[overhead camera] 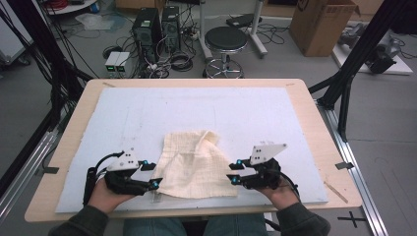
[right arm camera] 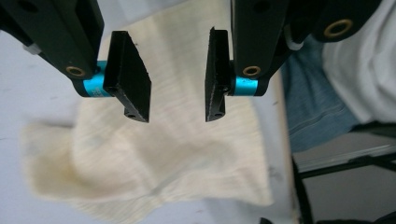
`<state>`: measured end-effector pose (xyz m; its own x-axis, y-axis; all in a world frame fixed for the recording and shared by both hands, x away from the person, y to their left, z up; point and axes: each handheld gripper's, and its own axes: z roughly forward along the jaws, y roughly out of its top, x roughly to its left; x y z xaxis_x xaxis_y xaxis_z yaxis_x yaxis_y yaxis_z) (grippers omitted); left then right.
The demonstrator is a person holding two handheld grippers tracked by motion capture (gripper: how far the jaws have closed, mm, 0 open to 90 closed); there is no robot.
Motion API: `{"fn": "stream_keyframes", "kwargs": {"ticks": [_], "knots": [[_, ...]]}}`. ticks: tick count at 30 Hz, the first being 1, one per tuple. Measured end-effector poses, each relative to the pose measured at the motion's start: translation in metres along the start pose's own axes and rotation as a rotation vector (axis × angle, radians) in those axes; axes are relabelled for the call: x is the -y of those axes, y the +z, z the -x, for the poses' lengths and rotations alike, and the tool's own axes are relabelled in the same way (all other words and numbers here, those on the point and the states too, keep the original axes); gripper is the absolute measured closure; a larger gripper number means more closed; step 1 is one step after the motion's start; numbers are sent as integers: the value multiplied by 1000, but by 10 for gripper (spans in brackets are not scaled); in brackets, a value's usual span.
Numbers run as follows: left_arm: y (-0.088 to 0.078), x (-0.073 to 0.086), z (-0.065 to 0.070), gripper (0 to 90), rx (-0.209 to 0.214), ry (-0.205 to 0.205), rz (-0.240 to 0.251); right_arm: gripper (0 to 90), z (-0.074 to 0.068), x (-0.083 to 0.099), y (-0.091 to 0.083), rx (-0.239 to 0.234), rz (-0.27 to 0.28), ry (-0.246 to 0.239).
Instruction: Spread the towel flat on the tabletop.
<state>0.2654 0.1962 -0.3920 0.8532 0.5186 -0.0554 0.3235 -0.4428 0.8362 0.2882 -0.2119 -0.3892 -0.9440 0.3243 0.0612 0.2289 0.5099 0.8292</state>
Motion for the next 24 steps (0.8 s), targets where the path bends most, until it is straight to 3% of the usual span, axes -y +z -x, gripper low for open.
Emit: {"fn": "stream_keyframes", "kwargs": {"ticks": [3,4,5,6,8,12,16,19,20,21,24], "knots": [[5,-9,-10,436,-34,-10,26,605,23,-11,5,47,14,23],[8,-11,-14,436,-49,-9,29,605,23,-11,5,47,14,23],[12,-13,-17,438,-67,-16,26,605,35,-14,11,63,24,48],[16,-14,-21,438,-73,-24,21,605,35,-14,11,63,24,48],[26,-16,-28,451,-96,-26,7,592,50,-16,27,73,-2,74],[47,-11,-39,480,-102,-31,-88,580,57,-15,44,64,-57,83],[59,0,-43,542,-96,-52,-150,588,67,-2,63,56,-127,122],[64,6,-42,589,-86,-36,-201,643,69,1,65,45,-147,138],[64,6,-40,618,-97,-24,-197,688,69,2,66,36,-161,142],[64,5,-39,697,-83,-20,-191,790,69,3,67,14,-177,135],[64,6,-35,800,-75,7,-213,848,66,2,62,3,-171,119]]}}
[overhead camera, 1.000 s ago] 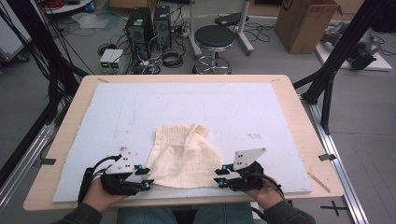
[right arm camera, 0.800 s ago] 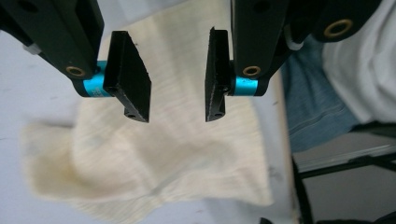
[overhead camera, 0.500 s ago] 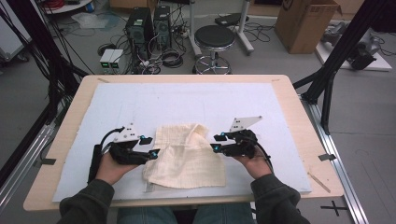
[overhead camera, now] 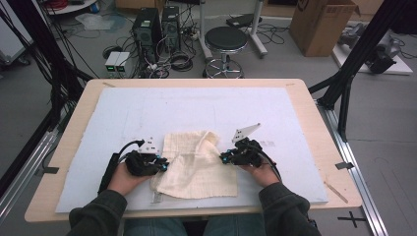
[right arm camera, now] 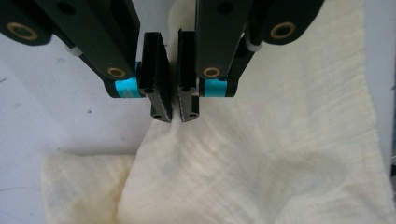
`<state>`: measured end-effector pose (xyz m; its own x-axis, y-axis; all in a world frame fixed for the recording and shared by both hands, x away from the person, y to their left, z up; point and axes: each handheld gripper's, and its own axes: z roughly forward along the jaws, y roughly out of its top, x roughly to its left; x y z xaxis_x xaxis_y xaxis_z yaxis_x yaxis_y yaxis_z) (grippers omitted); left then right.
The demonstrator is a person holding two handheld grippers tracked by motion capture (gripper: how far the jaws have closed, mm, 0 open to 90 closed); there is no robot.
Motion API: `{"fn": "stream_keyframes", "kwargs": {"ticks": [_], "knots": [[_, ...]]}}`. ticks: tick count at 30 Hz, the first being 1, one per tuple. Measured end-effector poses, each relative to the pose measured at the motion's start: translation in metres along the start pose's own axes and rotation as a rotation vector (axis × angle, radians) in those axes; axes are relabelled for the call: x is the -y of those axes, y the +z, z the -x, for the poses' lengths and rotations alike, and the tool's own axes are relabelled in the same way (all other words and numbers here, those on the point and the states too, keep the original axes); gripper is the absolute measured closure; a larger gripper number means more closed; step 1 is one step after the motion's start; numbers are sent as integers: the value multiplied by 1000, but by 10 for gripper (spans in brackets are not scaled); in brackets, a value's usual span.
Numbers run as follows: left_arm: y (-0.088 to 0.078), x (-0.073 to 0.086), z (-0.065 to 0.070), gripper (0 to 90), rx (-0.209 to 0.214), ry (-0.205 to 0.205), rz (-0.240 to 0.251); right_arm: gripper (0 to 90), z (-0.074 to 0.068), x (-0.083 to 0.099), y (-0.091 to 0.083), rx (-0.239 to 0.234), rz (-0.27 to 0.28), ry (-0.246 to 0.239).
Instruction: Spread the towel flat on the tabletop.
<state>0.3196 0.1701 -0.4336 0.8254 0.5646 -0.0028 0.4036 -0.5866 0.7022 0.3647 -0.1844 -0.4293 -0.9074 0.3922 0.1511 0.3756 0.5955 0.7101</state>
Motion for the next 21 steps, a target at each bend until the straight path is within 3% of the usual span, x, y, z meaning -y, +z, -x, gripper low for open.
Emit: {"fn": "stream_keyframes", "kwargs": {"ticks": [4,5,7,9,12,16,21], "knots": [[-1,-1,8,850,7,25,-7,850,-7,1,-13,13,25,-10],[-1,-1,9,854,8,22,-4,849,-10,1,-25,31,43,-18],[-2,-1,11,854,11,26,-11,849,-12,1,-30,42,44,-15],[-2,-1,12,854,18,25,-12,849,-16,2,-53,77,67,-36],[-3,-2,16,854,37,32,-15,847,-21,3,-67,93,73,-41],[-4,1,21,852,52,41,-9,845,-29,10,-70,84,56,-49],[-9,3,15,813,72,-11,56,801,-32,24,-55,47,-2,-36]]}}
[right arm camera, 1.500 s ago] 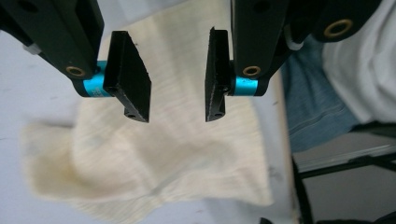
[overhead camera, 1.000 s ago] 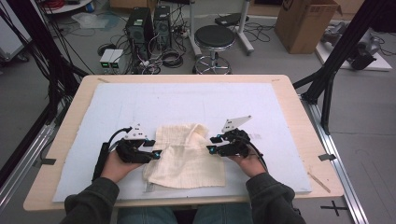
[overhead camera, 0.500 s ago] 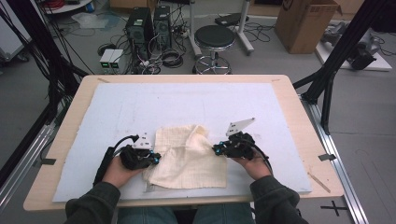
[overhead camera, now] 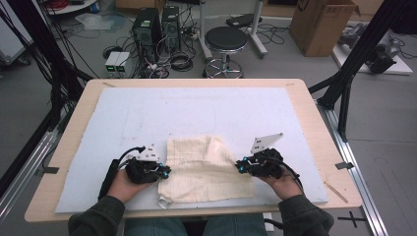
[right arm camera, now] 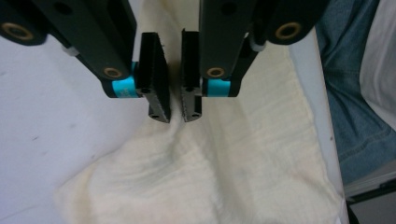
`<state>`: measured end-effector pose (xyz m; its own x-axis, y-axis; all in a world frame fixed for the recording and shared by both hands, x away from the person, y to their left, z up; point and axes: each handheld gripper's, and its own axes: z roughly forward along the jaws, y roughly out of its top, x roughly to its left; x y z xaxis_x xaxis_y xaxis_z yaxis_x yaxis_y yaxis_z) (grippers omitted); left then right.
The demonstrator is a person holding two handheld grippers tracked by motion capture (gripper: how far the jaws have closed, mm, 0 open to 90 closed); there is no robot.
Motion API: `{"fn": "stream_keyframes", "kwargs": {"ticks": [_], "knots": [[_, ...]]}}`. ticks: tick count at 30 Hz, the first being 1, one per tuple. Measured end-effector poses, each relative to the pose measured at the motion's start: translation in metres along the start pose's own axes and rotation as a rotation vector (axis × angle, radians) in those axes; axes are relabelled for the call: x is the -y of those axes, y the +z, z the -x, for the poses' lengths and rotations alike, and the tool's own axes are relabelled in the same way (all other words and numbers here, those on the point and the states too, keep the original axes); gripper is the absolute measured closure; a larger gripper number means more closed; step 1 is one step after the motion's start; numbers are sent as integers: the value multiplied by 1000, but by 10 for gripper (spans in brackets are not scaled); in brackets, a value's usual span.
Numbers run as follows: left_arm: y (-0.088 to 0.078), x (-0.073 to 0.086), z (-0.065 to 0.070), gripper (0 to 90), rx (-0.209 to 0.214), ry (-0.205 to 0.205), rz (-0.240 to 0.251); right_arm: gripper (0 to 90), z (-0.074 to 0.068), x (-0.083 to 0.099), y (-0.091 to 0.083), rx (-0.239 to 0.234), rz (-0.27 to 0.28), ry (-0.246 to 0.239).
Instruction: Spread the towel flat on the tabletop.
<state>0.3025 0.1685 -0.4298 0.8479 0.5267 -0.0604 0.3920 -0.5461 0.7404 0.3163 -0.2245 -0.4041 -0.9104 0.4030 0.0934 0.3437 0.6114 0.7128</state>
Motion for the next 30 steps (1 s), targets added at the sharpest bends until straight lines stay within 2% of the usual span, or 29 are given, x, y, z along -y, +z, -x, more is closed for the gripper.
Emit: {"fn": "stream_keyframes", "kwargs": {"ticks": [1,4,7,8,9,10,14,15,16,17,18,20,21,22,23,24,25,26,27,28,29,30], "knots": [[-3,-3,-2,791,-7,-8,14,762,0,1,2,-8,-1,-1],[-9,-15,-10,672,-43,-32,64,683,6,-9,-5,-10,70,7],[-13,-30,-23,582,-84,-64,109,661,18,-23,-12,-6,141,15],[-14,-35,-27,582,-104,-69,128,661,18,-23,-12,-6,141,15],[-13,-40,-30,519,-120,-77,144,656,28,-32,-12,6,176,30],[-11,-45,-34,519,-116,-98,156,656,28,-32,-12,6,176,30],[6,-56,-45,449,-124,-126,139,630,51,-42,8,13,171,69],[10,-56,-46,442,-130,-131,138,607,60,-41,22,-13,143,108],[16,-56,-49,442,-144,-140,119,607,60,-41,22,-13,143,108],[20,-55,-51,433,-144,-148,97,597,66,-38,39,-40,109,135],[28,-53,-54,435,-147,-149,61,583,68,-37,45,-57,92,151],[30,-52,-55,489,-146,-152,44,565,70,-36,55,-105,66,182],[32,-51,-55,489,-143,-148,34,565,70,-36,55,-105,66,182],[33,-51,-55,650,-138,-131,20,585,68,-36,63,-127,46,183],[34,-51,-54,650,-135,-114,13,585,68,-36,63,-127,46,183],[33,-51,-52,829,-136,-101,9,703,67,-35,67,-137,14,173],[32,-51,-51,848,-137,-94,9,770,66,-35,68,-141,-3,169],[31,-52,-50,848,-133,-86,13,770,66,-35,68,-141,-3,169],[29,-52,-49,858,-139,-81,16,837,65,-36,66,-131,-13,159],[26,-53,-48,858,-151,-85,32,837,65,-36,66,-131,-13,159],[22,-53,-49,860,-158,-88,44,844,64,-37,61,-102,-7,144],[18,-54,-49,862,-162,-92,61,858,60,-42,46,-50,42,128]]}}
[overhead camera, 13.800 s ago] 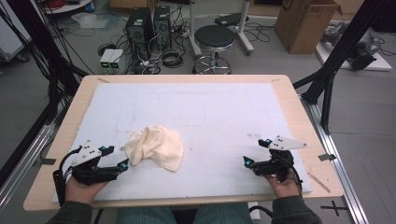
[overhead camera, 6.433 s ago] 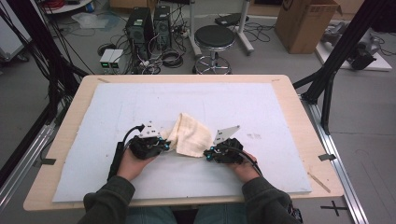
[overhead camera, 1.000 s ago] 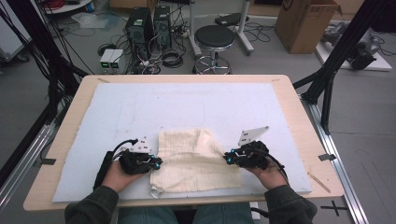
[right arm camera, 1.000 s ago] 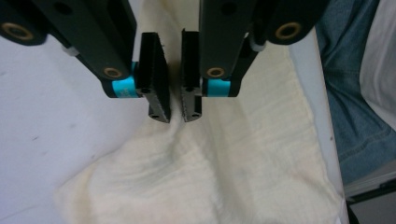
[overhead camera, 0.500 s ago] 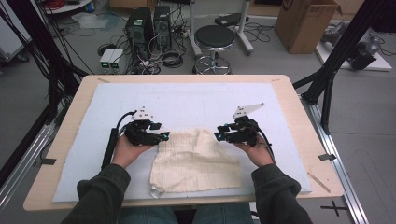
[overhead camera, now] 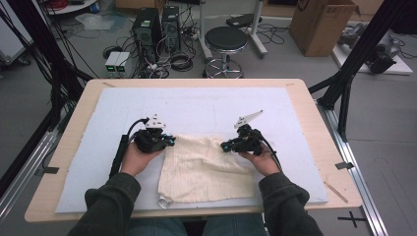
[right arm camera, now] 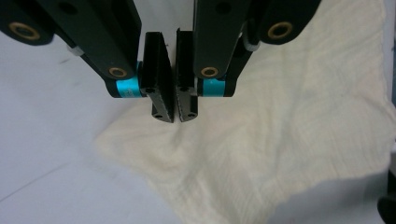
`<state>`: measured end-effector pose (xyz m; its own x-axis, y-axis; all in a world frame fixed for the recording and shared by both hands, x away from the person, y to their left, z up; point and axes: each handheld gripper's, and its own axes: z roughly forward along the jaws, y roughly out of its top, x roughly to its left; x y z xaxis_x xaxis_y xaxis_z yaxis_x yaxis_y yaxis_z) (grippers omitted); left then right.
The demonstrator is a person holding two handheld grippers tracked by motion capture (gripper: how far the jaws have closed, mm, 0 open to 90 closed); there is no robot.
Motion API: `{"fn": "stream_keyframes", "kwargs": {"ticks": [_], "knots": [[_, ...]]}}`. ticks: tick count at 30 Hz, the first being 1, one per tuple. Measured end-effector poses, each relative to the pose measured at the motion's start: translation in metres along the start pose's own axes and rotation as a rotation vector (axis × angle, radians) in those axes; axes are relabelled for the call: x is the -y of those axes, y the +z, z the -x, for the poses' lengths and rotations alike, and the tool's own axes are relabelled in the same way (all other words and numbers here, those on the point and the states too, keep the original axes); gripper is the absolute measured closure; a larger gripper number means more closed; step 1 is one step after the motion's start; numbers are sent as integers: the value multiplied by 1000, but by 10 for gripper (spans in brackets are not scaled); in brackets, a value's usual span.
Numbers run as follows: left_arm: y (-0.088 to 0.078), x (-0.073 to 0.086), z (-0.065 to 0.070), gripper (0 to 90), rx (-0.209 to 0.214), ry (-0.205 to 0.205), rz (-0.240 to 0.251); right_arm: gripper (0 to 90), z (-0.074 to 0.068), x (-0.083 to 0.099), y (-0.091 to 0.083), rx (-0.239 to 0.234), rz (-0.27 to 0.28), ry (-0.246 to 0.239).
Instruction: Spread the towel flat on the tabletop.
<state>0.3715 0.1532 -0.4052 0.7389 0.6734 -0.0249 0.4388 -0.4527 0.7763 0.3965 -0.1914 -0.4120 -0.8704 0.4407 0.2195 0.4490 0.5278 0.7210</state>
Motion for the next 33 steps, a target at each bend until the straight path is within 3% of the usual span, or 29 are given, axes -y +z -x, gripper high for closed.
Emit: {"fn": "stream_keyframes", "kwargs": {"ticks": [1,3,4,6,8,9,11,12,15,16,17,18,23,26,28,30,33], "knots": [[-4,-1,-1,862,2,-4,11,858,0,0,0,0,0,0],[-12,-1,-1,862,16,-16,37,857,-9,-9,-20,49,66,-31],[-17,-1,0,862,21,-13,41,857,-9,-9,-20,49,66,-31],[-25,1,5,862,18,10,36,842,-25,-15,-27,65,91,-69],[-33,9,11,861,19,29,19,841,-31,-15,-25,67,92,-86],[-36,12,12,860,21,40,11,832,-41,-13,-18,52,78,-103],[-44,26,16,860,25,50,-16,832,-49,-10,-11,47,64,-114],[-49,40,18,857,41,42,-33,832,-59,-4,2,21,34,-125],[-53,54,18,849,65,28,-47,831,-68,3,15,-3,2,-131],[-55,59,18,825,81,17,-51,832,-72,5,21,-13,-9,-140],[-57,63,17,700,93,18,-49,831,-80,10,32,-29,-38,-158],[-59,66,17,700,112,4,-27,831,-80,10,32,-29,-38,-158],[-70,61,18,464,151,-36,87,811,-98,17,45,-26,-94,-205],[-63,52,23,510,141,-47,113,786,-99,19,44,-24,-88,-211],[-52,49,27,559,122,-40,80,781,-100,19,44,-29,-89,-208],[-38,49,30,660,93,-14,-2,731,-101,18,41,-34,-86,-217],[-25,53,35,685,63,1,-80,700,-101,17,36,-48,-70,-210]]}}
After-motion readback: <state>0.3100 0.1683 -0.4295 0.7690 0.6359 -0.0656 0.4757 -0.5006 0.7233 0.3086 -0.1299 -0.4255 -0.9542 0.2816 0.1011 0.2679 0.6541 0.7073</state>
